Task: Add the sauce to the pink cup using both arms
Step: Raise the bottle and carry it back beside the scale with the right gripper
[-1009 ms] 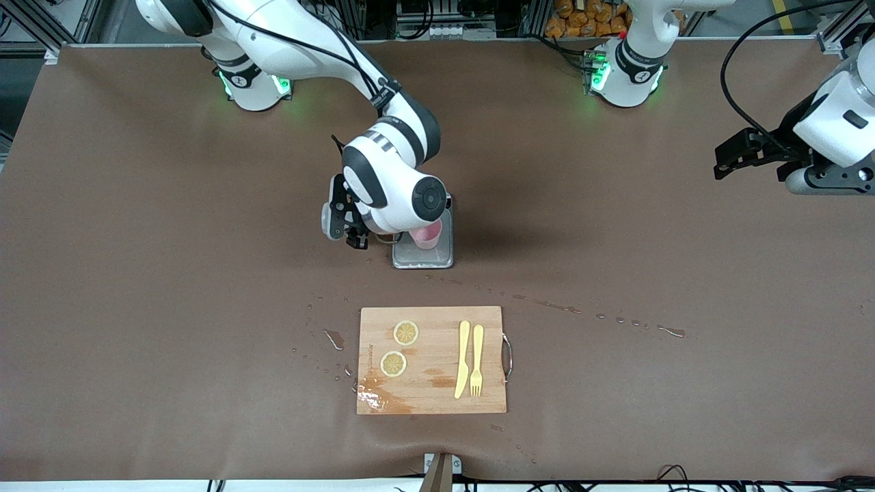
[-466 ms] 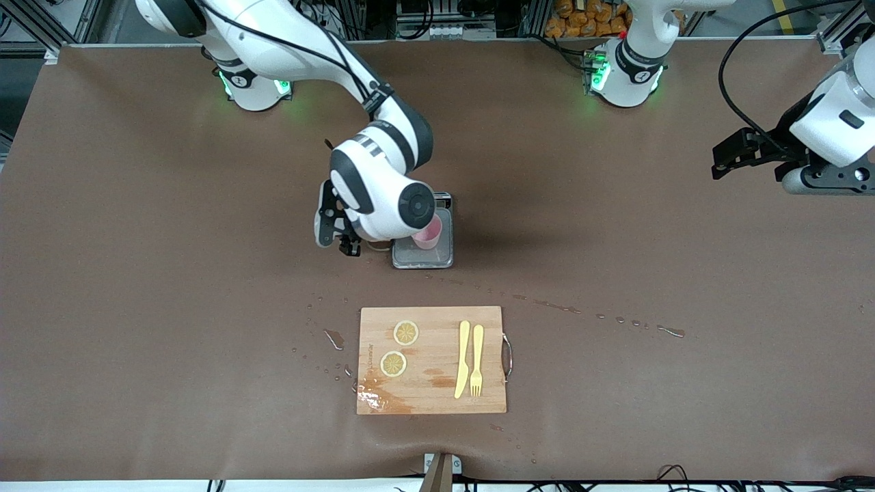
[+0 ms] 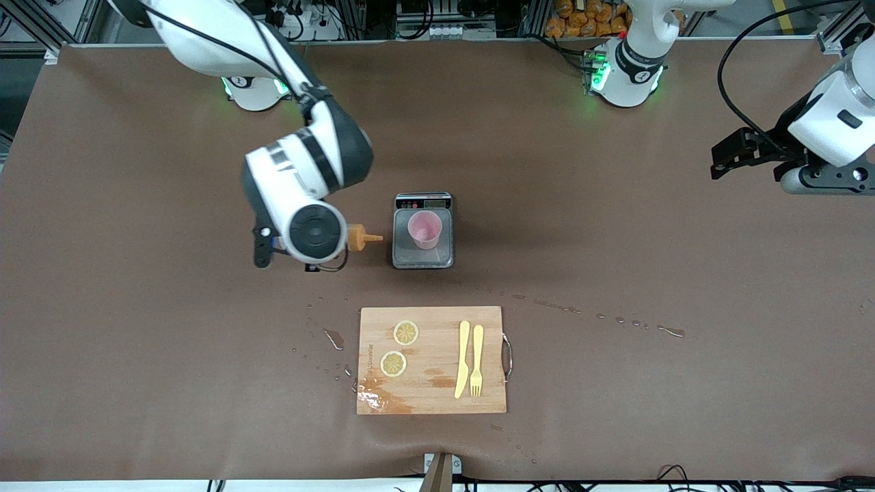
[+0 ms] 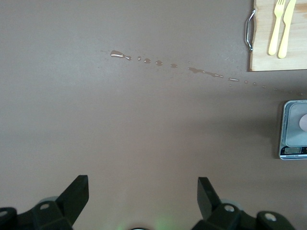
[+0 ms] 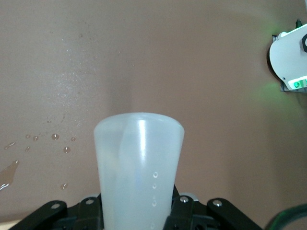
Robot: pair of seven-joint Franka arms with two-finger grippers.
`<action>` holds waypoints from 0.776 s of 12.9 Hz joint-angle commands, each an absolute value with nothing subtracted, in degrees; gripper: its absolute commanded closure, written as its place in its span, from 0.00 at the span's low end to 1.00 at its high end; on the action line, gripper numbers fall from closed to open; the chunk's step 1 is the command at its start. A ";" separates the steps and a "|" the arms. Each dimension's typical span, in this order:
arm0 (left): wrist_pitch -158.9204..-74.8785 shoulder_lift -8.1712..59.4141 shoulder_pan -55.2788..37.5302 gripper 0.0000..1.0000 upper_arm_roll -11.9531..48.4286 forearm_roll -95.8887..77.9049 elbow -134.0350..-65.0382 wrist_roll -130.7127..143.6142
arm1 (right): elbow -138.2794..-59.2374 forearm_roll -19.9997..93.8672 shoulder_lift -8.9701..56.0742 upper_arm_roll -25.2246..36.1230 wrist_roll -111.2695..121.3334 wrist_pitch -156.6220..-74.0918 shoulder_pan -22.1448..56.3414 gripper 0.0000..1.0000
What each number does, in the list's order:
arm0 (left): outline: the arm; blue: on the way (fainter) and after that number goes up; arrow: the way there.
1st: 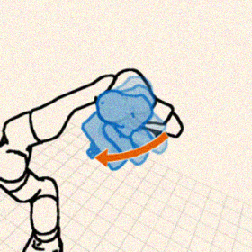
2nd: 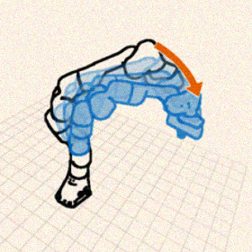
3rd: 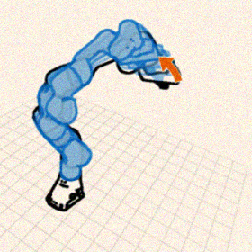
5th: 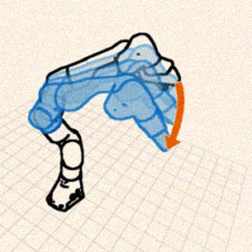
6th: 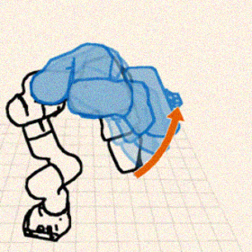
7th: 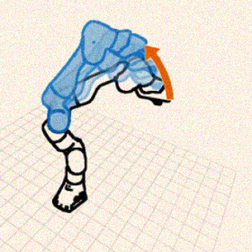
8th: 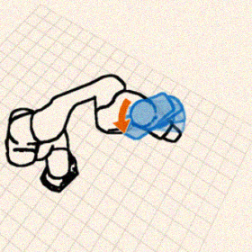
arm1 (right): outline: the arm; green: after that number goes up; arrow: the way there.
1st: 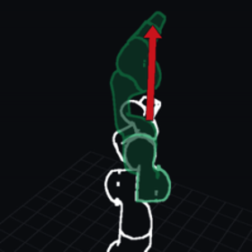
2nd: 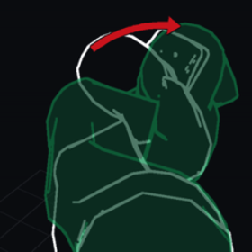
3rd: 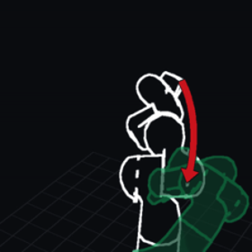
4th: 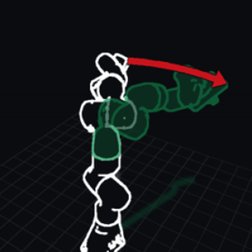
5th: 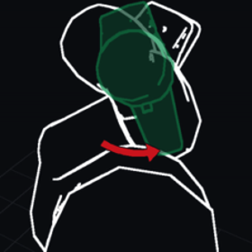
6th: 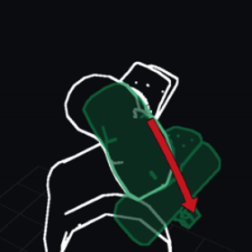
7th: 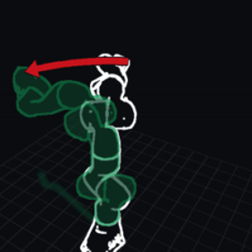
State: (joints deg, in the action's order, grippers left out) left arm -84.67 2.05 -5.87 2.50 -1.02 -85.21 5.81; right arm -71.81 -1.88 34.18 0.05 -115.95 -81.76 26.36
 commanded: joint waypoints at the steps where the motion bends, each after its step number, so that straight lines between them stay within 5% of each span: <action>1: -85.25 1.58 -5.54 0.00 2.81 -1.49 -85.52 6.15 | -72.77 5.42 30.68 -0.79 -108.05 -81.03 20.24 1.00; 10: -84.90 1.67 -5.45 0.00 2.81 0.96 -85.08 1.43 | -74.17 27.04 30.67 -0.70 -77.65 -80.95 0.02 1.00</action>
State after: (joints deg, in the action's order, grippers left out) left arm -84.90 2.05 -5.56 2.46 -0.74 -85.22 4.56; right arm -72.47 21.83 31.64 0.29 -83.96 -81.50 4.57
